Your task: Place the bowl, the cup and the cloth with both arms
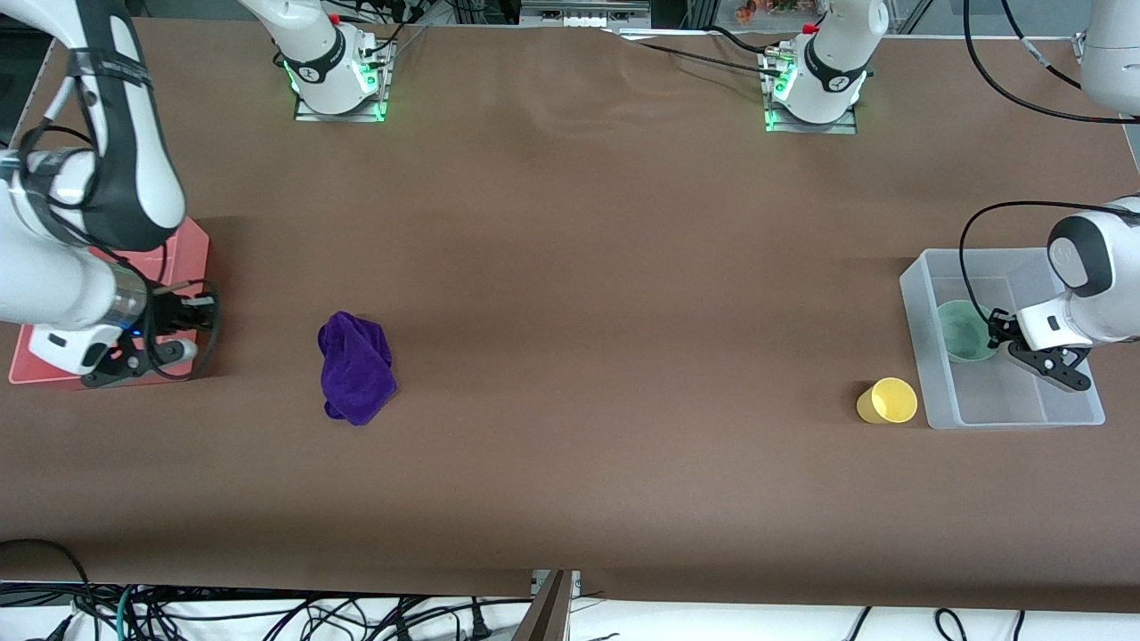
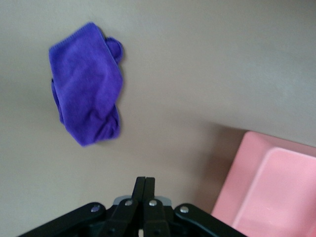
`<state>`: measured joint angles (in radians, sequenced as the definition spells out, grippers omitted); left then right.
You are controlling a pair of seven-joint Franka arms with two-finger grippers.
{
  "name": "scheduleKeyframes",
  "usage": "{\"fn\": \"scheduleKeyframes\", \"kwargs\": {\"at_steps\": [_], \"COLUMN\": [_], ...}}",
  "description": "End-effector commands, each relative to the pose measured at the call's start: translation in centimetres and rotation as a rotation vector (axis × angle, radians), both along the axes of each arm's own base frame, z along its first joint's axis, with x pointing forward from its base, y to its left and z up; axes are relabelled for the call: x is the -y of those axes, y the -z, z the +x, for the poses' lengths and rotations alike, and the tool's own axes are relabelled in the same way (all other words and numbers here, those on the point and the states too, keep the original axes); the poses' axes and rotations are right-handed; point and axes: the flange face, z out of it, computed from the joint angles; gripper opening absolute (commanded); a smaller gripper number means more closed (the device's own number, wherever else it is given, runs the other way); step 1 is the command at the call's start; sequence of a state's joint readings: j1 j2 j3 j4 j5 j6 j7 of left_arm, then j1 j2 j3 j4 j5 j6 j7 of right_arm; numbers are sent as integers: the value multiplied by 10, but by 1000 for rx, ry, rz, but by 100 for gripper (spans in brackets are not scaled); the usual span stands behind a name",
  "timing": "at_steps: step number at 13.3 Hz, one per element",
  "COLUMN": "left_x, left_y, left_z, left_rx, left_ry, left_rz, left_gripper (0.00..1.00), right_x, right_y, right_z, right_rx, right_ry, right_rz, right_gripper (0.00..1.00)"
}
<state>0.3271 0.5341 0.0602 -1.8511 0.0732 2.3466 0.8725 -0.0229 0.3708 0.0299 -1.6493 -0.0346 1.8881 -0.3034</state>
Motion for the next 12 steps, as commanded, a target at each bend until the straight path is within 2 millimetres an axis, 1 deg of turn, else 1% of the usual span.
{"fn": "scheduleKeyframes", "kwargs": {"at_steps": [1,2,3,4,5,6,7,8,9,10,11,12], "left_x": [-1,3,17,28,46,68,93,115,139,156,167,168], "left_y": [-56,-81,-103,-121,-134,-144,-141,-128,-109,-89,-76,-61], "left_z": [11,16,27,36,47,58,67,74,82,87,92,94], "left_rx": [72,110,146,164,177,189,192,181,165,147,165,177], "left_ry": [5,13,34,39,31,1,-32,-40,-11,13,39,50], "left_rz": [27,37,38,37,30,22,10,-1,-11,-17,-21,-21], "left_gripper": [100,100,100,100,100,100,100,100,100,100,100,100], "right_x": [-41,-50,-57,-60,-73,-80,-91,-99,-106,-119,-129,-132], "right_y": [30,37,43,53,62,72,84,97,112,130,149,164], "right_z": [8,10,11,12,12,12,11,10,9,6,1,-3], "right_rx": [18,33,45,45,55,66,75,85,94,104,115,130], "right_ry": [64,57,47,47,47,61,60,52,41,23,8,1], "right_rz": [0,4,9,11,13,13,14,18,22,27,32,38], "right_gripper": [99,100,100,100,100,100,100,100,100,100,100,100]}}
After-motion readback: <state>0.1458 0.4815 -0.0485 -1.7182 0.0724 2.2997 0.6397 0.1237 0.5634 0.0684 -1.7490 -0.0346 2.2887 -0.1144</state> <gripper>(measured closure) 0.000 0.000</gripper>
